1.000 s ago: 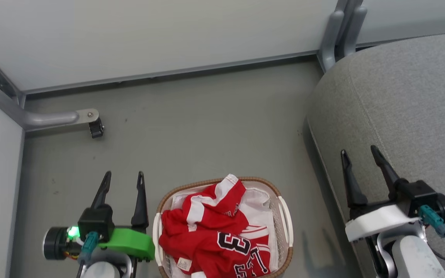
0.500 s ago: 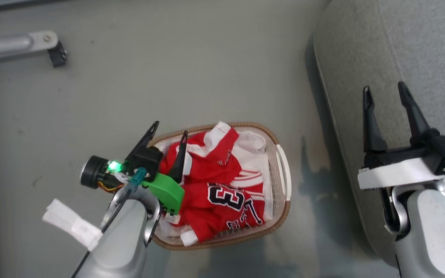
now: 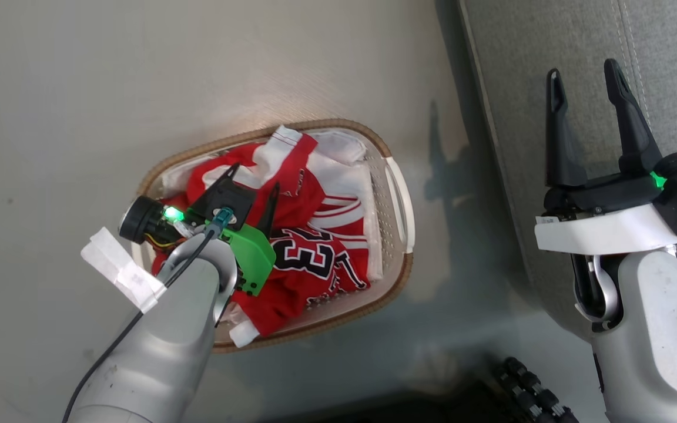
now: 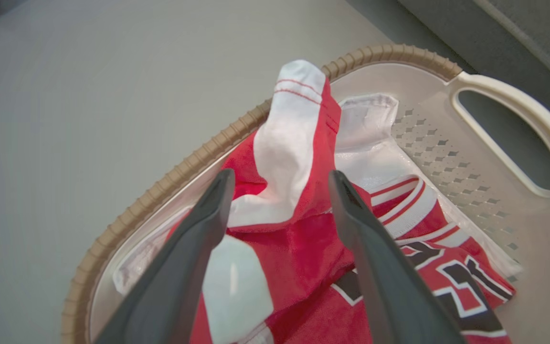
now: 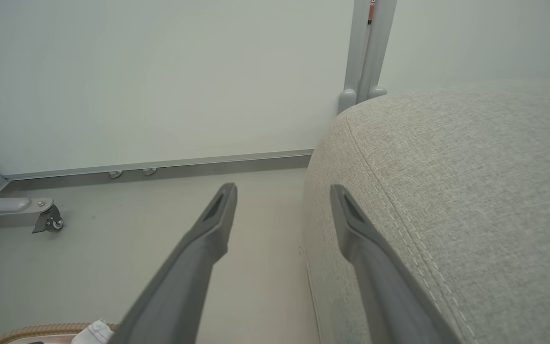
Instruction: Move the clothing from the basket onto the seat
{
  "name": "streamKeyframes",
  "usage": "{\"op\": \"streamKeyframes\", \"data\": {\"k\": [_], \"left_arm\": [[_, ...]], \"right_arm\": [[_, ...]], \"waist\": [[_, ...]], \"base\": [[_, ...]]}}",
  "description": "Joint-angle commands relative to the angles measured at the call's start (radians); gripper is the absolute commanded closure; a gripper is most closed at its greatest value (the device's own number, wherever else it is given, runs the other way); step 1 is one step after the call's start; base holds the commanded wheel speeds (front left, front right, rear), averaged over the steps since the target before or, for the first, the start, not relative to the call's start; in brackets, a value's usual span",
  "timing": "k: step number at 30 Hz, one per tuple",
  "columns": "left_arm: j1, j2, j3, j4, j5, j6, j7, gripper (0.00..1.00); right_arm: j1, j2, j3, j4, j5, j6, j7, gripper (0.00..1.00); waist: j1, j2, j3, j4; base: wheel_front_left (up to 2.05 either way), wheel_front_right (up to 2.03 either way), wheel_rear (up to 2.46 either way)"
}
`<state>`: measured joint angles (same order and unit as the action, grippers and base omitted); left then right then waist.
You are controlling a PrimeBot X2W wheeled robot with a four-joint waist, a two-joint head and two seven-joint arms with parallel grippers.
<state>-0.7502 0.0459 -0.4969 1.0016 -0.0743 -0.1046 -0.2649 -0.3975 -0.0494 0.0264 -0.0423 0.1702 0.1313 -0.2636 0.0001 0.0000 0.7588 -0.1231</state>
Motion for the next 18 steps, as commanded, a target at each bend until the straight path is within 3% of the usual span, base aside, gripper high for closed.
{"op": "streamKeyframes", "data": {"k": [1,14,18], "left_arm": [[-0.027,0.008,-0.002,0.013,0.005,0.008,0.001,0.00],[-0.128,0.029,0.031,0.143,-0.023,0.073,0.001,0.00],[-0.142,0.021,0.028,0.176,-0.034,0.071,0.001,0.81]], "right_arm": [[-0.017,-0.002,0.005,-0.011,0.010,-0.001,-0.002,0.00],[-0.056,-0.002,0.056,-0.093,-0.027,-0.001,-0.002,0.00],[-0.057,-0.002,0.055,-0.097,-0.031,-0.001,-0.002,0.00]], "waist": [[-0.0001,0.0000,0.090,-0.078],[-0.0001,0.0000,0.151,-0.113],[-0.0001,0.0000,0.154,-0.107]], "base": [[0.00,0.00,0.00],[0.00,0.00,0.00],[0.00,0.00,0.00]]}}
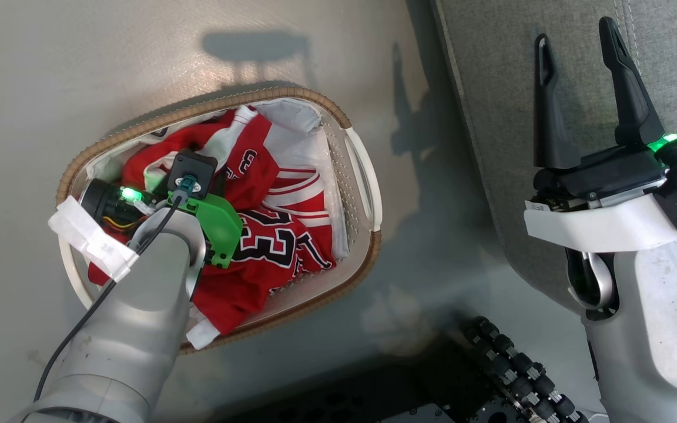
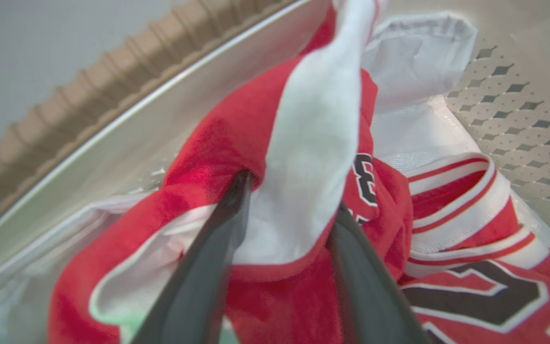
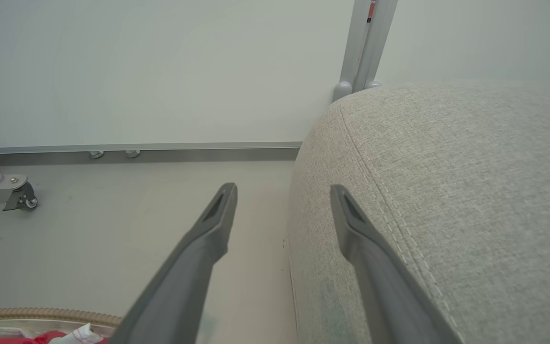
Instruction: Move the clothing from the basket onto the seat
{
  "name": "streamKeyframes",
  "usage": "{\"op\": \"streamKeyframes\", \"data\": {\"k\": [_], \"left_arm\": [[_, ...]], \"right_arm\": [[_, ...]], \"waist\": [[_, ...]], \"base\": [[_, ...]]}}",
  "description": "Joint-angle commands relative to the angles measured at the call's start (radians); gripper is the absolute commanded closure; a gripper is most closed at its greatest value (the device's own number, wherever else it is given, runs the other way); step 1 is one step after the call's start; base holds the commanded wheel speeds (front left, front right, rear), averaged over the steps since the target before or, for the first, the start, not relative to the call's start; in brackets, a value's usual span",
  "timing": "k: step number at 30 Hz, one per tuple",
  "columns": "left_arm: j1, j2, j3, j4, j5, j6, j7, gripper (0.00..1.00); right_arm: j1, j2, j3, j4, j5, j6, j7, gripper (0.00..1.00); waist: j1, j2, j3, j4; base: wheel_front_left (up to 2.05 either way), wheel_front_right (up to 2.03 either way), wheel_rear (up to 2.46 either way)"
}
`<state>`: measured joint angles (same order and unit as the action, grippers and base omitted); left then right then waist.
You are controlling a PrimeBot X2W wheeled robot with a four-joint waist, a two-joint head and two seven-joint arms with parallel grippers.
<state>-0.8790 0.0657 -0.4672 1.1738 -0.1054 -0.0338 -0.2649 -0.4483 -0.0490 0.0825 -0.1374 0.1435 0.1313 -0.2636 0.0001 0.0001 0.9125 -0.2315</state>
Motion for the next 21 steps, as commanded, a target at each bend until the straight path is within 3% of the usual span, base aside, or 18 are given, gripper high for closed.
{"op": "streamKeyframes", "data": {"k": [1,12,21], "left_arm": [[-0.012,-0.001,-0.004,0.007,-0.005,-0.004,0.001,1.00],[0.081,-0.004,-0.024,-0.110,-0.020,-0.012,0.001,1.00],[0.216,0.030,-0.031,-0.286,-0.010,-0.029,0.001,1.00]], "right_arm": [[-0.006,-0.003,-0.002,0.001,-0.004,-0.001,-0.002,0.00],[0.009,-0.003,-0.008,0.035,-0.016,-0.001,-0.002,0.00],[0.065,-0.003,-0.025,0.091,-0.039,-0.001,-0.002,0.00]], "waist": [[-0.0001,-0.0001,-0.002,0.005],[-0.0001,-0.0001,-0.078,0.045],[-0.0001,-0.0001,-0.244,0.103]], "base": [[0.00,0.00,0.00],[0.00,0.00,0.00],[0.00,0.00,0.00]]}}
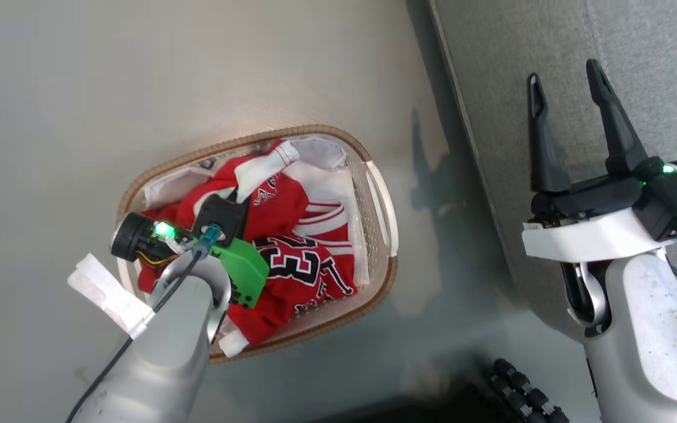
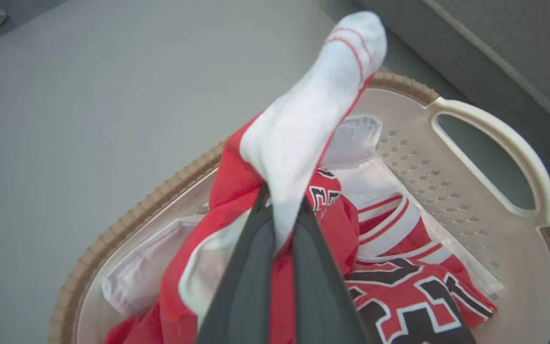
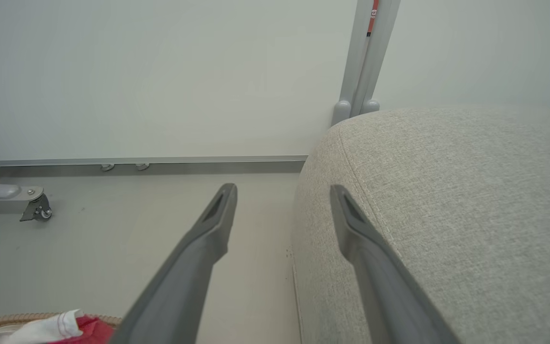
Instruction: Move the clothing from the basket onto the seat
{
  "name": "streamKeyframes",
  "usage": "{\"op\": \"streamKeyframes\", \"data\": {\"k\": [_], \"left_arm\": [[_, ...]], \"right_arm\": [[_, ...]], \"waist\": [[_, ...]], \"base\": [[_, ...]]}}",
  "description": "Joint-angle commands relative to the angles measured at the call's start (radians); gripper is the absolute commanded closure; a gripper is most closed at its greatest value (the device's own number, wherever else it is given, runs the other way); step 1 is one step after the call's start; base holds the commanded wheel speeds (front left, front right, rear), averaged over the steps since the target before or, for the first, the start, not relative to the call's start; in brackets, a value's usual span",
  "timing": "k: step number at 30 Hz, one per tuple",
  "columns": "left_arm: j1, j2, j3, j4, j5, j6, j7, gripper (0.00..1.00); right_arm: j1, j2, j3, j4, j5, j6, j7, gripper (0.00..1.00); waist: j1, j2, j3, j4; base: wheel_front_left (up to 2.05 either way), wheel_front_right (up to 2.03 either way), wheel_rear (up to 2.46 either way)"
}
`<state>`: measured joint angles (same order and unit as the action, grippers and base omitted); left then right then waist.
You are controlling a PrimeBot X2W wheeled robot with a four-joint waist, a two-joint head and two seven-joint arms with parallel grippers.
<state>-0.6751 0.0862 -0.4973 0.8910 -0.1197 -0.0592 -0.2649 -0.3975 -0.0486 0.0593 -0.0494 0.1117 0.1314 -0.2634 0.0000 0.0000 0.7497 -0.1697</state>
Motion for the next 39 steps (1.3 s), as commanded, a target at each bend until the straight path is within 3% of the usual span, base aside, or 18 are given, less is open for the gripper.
{"op": "streamKeyframes", "data": {"k": [1,11,21,33,39], "left_arm": [[0.022,0.015,-0.001,-0.021,0.006,-0.003,0.001,1.00],[0.068,0.092,-0.024,-0.184,0.052,-0.025,0.001,1.00],[-0.006,0.163,-0.076,-0.260,0.080,-0.056,0.001,1.00],[-0.185,0.228,-0.141,-0.319,0.047,-0.070,0.024,1.00],[-0.294,0.230,-0.178,-0.337,0.020,-0.071,0.054,1.00]], "right_arm": [[0.024,-0.003,-0.005,0.009,-0.011,-0.001,-0.002,0.00],[0.132,-0.004,0.003,0.070,-0.031,-0.001,-0.002,0.00],[0.216,-0.003,0.033,0.092,-0.042,-0.001,-0.002,0.00],[0.261,-0.004,0.056,0.102,-0.055,-0.001,-0.002,0.00],[0.238,-0.004,0.094,0.107,-0.063,-0.001,-0.002,0.00]], "waist": [[0.0000,0.0000,-0.101,0.049],[0.0000,0.0000,-0.339,0.104],[0.0000,0.0000,-0.514,0.102],[0.0000,0.0000,-0.608,0.096],[0.0000,0.0000,-0.618,0.090]], "base": [[0.00,0.00,0.00],[0.00,0.00,0.00],[0.00,0.00,0.00],[0.00,0.00,0.00],[0.00,0.00,0.00]]}}
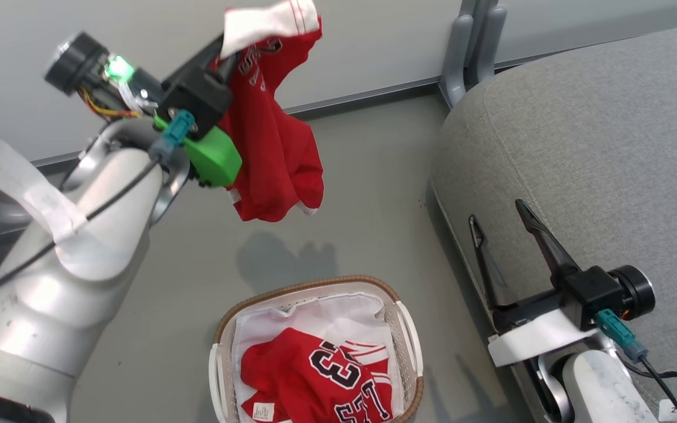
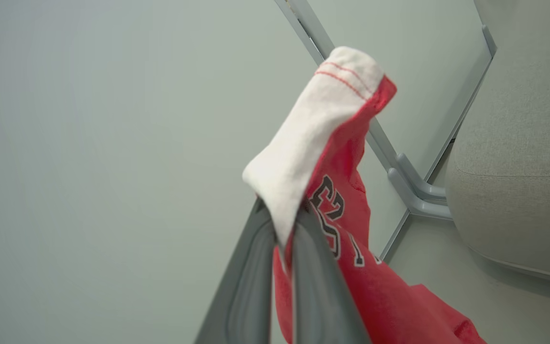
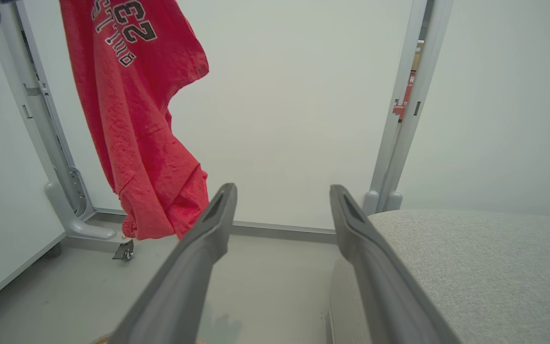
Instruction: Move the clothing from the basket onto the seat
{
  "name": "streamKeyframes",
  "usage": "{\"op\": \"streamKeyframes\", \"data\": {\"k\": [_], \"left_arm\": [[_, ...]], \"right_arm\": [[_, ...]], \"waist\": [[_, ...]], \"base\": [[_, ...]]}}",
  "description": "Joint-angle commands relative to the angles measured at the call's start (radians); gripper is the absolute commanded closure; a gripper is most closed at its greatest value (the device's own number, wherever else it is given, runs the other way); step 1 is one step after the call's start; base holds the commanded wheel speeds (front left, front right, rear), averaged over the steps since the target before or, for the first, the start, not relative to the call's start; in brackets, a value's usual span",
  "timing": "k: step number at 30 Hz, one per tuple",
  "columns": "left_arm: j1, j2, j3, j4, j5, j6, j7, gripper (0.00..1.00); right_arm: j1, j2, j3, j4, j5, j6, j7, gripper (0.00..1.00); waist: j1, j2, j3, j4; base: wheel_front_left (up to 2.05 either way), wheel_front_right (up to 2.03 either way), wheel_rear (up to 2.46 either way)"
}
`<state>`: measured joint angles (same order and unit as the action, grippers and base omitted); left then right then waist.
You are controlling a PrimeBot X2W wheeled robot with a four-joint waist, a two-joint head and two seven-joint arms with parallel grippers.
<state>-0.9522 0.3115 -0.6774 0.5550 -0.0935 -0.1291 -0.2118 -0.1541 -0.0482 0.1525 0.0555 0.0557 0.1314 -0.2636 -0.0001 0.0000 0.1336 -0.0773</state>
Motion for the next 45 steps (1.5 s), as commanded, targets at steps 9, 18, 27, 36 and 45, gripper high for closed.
{"op": "streamKeyframes", "data": {"k": [9,18,27,36,45], "left_arm": [[-0.148,-0.039,-0.049,0.009,-0.058,-0.002,0.022,1.00],[-0.181,-0.106,-0.131,-0.006,-0.086,-0.001,0.027,1.00],[-0.198,-0.187,-0.210,-0.038,-0.125,0.000,0.042,1.00],[-0.164,-0.207,-0.250,-0.089,-0.172,-0.001,0.048,1.00],[-0.094,-0.160,-0.228,-0.139,-0.219,0.027,0.030,1.00]], "right_arm": [[-0.095,-0.004,0.156,0.021,0.000,-0.001,-0.002,0.00],[-0.224,-0.004,0.261,0.158,-0.011,-0.001,-0.002,0.00],[-0.327,-0.004,0.186,0.320,-0.050,-0.001,-0.002,0.00],[-0.394,-0.004,0.165,0.388,-0.039,-0.001,-0.002,0.00],[-0.417,-0.004,0.181,0.400,-0.013,-0.001,-0.002,1.00]], "waist": [[0.0001,0.0000,-0.004,-0.013],[0.0001,0.0000,-0.032,0.020],[0.0001,0.0000,-0.062,0.091],[0.0001,0.0000,-0.070,0.125],[0.0001,0.0000,-0.075,0.128]], "base": [[0.00,0.00,0.00],[0.00,0.00,0.00],[0.00,0.00,0.00],[0.00,0.00,0.00],[0.00,0.00,0.00]]}}
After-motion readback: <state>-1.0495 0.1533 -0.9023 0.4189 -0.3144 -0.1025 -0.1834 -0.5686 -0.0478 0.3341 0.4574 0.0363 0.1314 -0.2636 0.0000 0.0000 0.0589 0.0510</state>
